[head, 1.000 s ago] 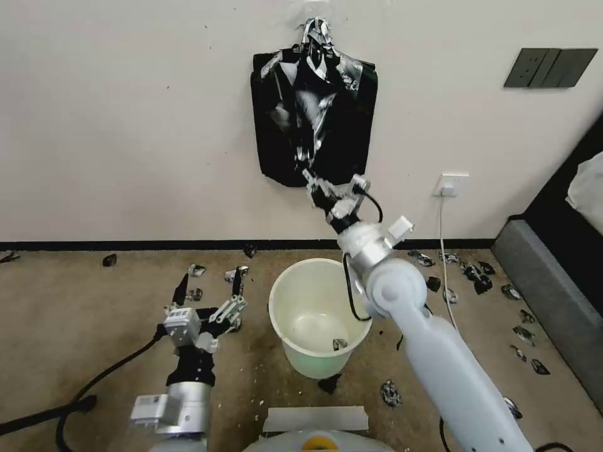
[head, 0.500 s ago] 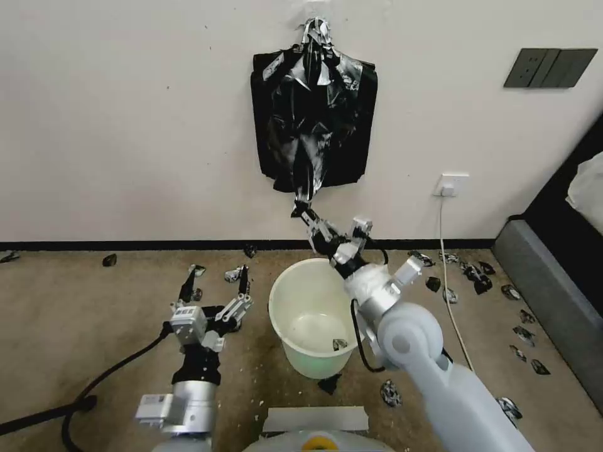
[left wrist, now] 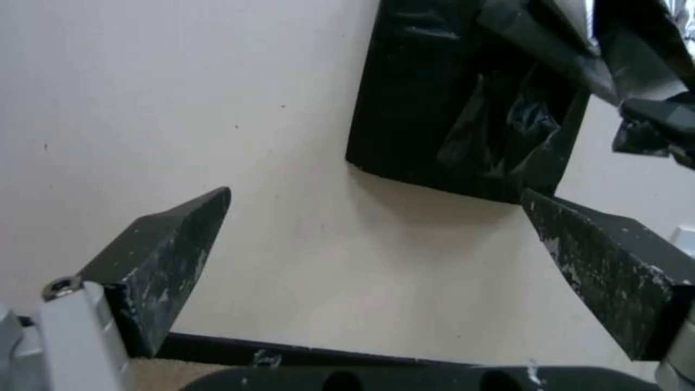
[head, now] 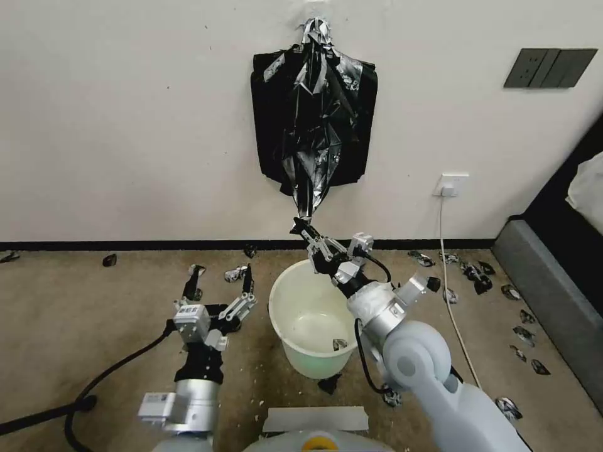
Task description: Place a trash bag onto the trash bin.
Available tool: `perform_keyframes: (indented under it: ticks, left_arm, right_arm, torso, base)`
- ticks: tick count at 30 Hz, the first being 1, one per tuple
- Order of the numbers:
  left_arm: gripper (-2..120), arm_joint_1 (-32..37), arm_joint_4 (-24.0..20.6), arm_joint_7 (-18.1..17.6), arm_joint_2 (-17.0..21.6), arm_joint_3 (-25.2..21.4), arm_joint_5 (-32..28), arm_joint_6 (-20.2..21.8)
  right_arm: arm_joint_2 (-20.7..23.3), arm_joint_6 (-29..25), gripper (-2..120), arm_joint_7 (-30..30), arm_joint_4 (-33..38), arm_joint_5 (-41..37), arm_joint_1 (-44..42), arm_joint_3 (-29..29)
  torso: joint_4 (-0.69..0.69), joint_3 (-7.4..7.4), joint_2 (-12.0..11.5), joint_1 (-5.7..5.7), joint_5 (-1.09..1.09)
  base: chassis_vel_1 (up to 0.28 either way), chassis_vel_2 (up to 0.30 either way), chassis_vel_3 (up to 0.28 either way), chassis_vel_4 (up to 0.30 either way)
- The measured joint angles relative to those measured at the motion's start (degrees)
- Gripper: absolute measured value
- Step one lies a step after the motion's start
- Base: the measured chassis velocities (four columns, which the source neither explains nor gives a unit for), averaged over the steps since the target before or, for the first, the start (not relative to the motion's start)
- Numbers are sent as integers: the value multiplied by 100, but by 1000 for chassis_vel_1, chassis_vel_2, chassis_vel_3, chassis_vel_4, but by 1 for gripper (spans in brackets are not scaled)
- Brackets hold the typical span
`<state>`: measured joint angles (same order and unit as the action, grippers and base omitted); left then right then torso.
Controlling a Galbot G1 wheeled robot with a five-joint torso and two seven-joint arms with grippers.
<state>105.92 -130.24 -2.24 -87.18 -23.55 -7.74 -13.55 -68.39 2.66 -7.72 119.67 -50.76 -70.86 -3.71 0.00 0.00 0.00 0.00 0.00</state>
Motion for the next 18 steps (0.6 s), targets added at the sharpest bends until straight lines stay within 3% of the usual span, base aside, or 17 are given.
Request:
perform_keyframes:
  ticks: [10,18]
  left_arm:
    - [100,-73,-6,-7,9,-14,-37,55]
    - [100,-125,-40,-24,255,126,-36,93]
  right_arm:
    - [-35,-90,0,-25,-6,211,-107,77]
    - [78,-145,0,-83,-165,381,12,218]
  torso:
    - [0,0,0,0,0]
    - [0,0,0,0,0]
  base:
    - [0,0,0,0]
    - [0,0,0,0]
